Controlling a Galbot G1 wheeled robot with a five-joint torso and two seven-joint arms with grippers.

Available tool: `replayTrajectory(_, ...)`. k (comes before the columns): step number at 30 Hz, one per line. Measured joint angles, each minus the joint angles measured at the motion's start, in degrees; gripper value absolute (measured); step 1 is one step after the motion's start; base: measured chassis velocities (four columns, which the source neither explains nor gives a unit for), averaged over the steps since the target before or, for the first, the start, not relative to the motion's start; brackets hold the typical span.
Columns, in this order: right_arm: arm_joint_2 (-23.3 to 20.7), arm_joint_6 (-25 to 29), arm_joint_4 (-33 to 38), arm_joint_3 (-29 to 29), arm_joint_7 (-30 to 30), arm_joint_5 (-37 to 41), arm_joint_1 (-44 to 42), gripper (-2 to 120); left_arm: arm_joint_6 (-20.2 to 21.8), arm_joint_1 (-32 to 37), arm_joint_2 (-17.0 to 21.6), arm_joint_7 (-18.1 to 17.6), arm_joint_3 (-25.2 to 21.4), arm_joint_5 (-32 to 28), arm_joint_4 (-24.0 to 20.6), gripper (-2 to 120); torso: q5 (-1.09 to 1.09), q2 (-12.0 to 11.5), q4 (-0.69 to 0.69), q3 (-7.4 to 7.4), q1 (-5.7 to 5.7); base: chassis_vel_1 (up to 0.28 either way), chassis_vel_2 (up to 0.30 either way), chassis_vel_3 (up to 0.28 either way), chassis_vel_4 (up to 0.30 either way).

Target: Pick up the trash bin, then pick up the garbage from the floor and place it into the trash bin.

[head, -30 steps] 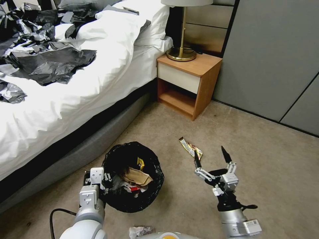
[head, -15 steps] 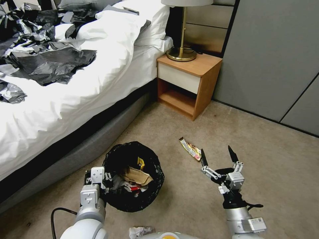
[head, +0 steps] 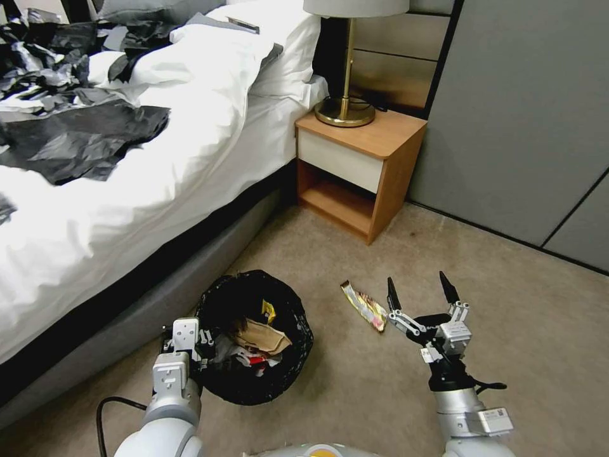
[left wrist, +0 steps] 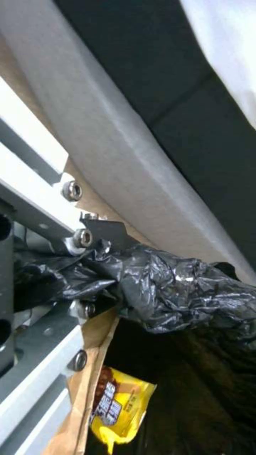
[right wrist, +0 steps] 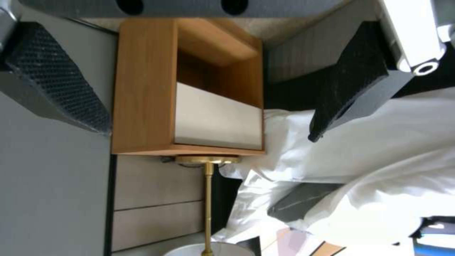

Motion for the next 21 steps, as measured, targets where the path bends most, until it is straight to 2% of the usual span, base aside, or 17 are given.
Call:
replayTrajectory(5, 0.18, 1.34, -0.84, -0.03, -0.68, -1.4, 0.4, 100, -0.02, -0.04, 0.0, -0.01, -0.04, 0.0, 0.0, 1, 0.0, 0.0, -0.01, 0.01, 0.01, -0.235, 0.23, 0.247, -0.242)
replayTrajectory(8, 0.21, 1.69, -1.0, 0.0, -0.99, -1.74, 0.49, 100, -0.04, -0.05, -0.02, -0.01, -0.05, 0.0, 0.0, 1, 0.02, 0.0, 0.0, 0.01, 0.01, -0.146, 0.154, 0.153, -0.104)
replayTrajectory(21, -0.56, 3.84, -2.78, 0.9, -2.17, -5.19, 1.76, 100, -0.1, 0.07, -0.06, -0.02, -0.04, -0.01, -0.16, 1, 0.0, 0.0, 0.0, 0.0, 0.0, -0.001, -0.002, 0.0, -0.004)
